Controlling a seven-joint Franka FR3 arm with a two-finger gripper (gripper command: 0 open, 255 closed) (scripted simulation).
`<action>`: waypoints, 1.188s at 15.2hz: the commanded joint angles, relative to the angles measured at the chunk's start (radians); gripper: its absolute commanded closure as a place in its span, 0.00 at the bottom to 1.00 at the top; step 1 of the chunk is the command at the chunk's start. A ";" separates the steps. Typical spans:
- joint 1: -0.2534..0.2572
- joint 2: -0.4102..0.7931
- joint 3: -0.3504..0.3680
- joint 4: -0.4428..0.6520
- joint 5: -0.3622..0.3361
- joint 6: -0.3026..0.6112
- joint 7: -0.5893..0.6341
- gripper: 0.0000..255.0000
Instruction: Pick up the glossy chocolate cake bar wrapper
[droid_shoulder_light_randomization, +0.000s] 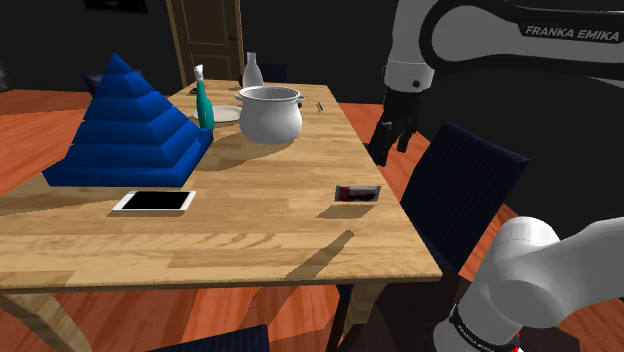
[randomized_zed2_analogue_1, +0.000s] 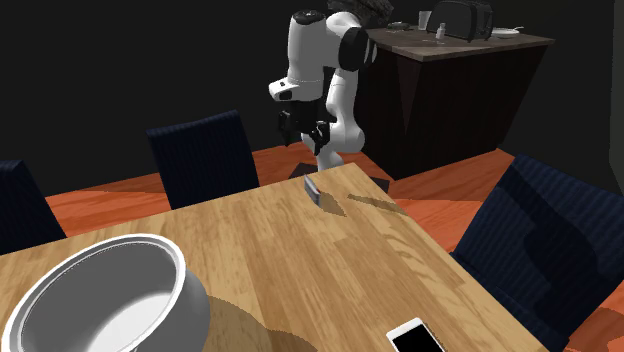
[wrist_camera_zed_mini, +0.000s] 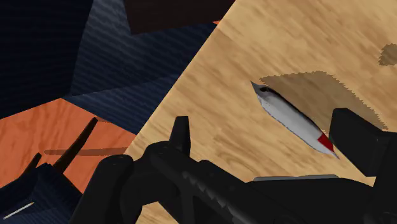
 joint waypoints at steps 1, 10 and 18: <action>0.000 0.000 0.000 0.000 0.000 0.000 0.000 0.00; 0.265 0.143 -0.108 -0.050 -0.035 0.200 -0.666 0.00; 0.263 0.143 -0.113 -0.125 -0.039 0.275 -0.664 1.00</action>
